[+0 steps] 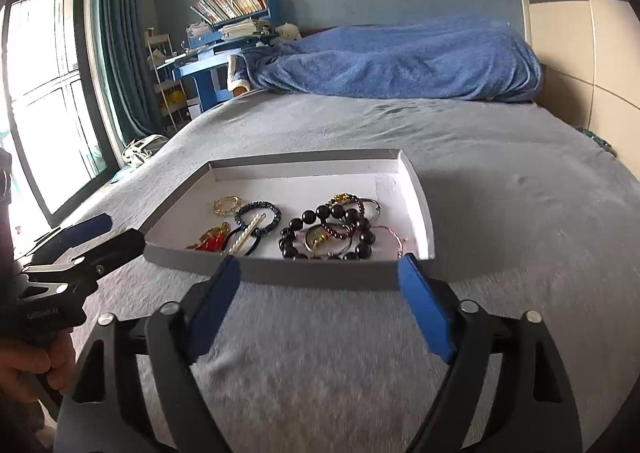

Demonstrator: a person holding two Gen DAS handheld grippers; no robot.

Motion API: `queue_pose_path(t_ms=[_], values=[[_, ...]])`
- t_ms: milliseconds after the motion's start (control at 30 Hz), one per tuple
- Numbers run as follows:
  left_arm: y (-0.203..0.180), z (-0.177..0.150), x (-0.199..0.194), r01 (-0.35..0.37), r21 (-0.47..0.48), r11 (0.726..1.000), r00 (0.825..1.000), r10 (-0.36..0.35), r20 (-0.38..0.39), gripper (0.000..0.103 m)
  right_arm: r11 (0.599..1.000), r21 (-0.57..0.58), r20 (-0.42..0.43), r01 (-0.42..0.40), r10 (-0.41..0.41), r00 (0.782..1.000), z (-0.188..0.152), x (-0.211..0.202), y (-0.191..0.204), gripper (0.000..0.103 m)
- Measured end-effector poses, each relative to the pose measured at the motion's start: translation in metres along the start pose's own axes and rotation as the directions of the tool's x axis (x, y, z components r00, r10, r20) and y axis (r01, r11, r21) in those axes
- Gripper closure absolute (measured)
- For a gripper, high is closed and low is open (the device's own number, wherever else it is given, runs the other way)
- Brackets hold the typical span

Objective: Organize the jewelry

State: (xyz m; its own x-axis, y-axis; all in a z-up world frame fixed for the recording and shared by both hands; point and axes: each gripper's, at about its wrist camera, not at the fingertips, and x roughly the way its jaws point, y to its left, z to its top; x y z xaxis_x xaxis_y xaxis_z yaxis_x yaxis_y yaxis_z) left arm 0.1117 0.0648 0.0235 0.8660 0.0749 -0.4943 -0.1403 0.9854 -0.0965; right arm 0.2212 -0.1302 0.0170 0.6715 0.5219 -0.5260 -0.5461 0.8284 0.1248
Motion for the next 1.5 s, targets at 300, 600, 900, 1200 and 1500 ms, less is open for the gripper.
queue_pose_path(t_ms=[300, 600, 900, 1200, 1500], values=[[0.003, -0.014, -0.025, -0.037, -0.026, 0.999, 0.997, 0.039, 0.073, 0.005, 1.0, -0.003, 0.061, 0.007, -0.007, 0.998, -0.022, -0.02, 0.014, 0.008], [-0.007, -0.015, -0.029, -0.051, 0.025, 0.998, 0.994, 0.049, 0.103, 0.005, 0.998, -0.054, 0.078, 0.019, -0.015, 0.997, -0.031, -0.024, 0.026, 0.006], [-0.011, -0.016, -0.027, -0.05, 0.045, 0.998, 0.995, 0.046, 0.086, 0.005, 0.999, -0.047, 0.077, 0.023, -0.019, 0.997, -0.03, -0.023, 0.024, 0.006], [-0.016, -0.017, -0.027, -0.05, 0.064, 0.997, 0.995, 0.044, 0.087, 0.005, 0.999, -0.04, 0.076, 0.024, -0.021, 0.997, -0.032, -0.024, 0.024, 0.006], [-0.016, -0.017, -0.028, -0.05, 0.064, 0.997, 0.995, 0.044, 0.088, 0.005, 0.999, -0.041, 0.075, 0.024, -0.021, 0.997, -0.033, -0.024, 0.023, 0.006]])
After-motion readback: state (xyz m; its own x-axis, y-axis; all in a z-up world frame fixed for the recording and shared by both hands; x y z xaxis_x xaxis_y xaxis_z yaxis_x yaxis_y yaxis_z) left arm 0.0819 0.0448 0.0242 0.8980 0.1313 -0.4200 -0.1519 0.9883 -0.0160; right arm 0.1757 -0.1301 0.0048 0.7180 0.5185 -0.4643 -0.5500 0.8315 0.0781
